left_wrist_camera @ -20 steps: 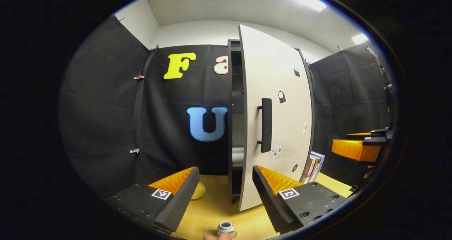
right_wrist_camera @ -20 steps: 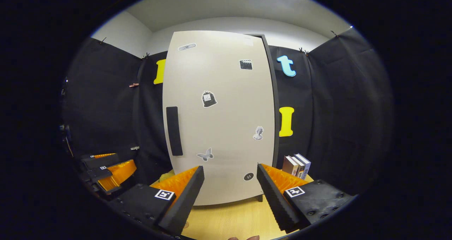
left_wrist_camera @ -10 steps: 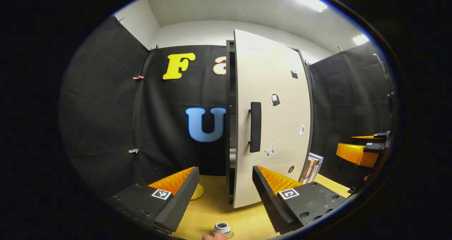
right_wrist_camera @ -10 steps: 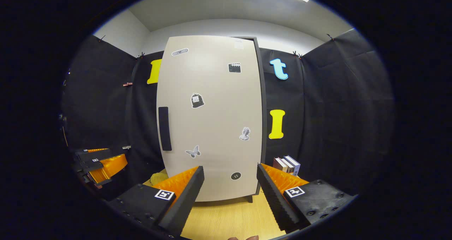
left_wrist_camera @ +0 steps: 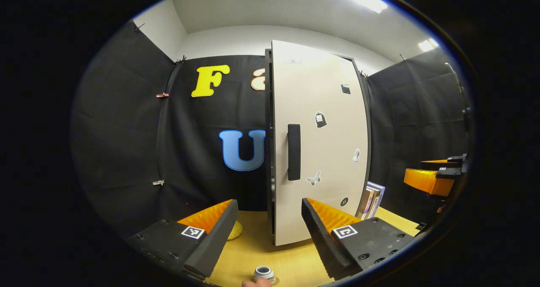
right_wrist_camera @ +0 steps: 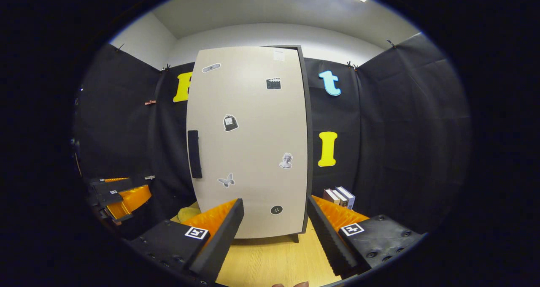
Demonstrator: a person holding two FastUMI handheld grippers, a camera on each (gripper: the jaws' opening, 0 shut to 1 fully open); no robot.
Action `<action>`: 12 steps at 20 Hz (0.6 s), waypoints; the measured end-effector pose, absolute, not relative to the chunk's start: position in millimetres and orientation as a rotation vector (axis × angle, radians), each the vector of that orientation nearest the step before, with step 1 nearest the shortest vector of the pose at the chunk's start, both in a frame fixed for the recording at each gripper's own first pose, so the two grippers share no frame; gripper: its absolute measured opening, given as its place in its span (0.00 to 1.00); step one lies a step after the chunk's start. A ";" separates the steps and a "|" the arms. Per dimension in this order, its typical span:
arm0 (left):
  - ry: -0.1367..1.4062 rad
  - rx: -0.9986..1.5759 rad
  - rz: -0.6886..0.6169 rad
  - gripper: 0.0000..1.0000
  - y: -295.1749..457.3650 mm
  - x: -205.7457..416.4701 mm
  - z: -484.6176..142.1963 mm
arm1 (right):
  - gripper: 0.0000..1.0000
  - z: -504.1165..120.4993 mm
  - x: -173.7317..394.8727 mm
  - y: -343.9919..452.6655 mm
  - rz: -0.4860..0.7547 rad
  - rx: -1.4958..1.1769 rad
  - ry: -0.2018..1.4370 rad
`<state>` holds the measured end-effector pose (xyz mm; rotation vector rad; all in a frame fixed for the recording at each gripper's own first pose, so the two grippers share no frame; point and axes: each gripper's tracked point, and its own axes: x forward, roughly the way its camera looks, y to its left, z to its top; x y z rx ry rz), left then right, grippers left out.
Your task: Open the cabinet door with the right hand, grasp the bottle in the cabinet with the left hand and place it on the coaster, then close the cabinet door with the right hand.
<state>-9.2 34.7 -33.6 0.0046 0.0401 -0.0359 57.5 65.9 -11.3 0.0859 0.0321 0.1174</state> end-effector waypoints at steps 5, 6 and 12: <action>0.031 0.021 -0.036 0.95 33.3 -7.0 -30.4 | 0.97 -5.0 58.4 60.9 0.113 0.080 0.017; 0.031 0.022 -0.036 0.95 33.5 -5.8 -29.9 | 0.97 -5.3 59.1 61.7 0.113 0.081 0.020; 0.031 0.036 -0.048 0.95 28.4 -2.5 -29.0 | 0.98 -7.5 61.1 60.8 0.114 0.087 0.027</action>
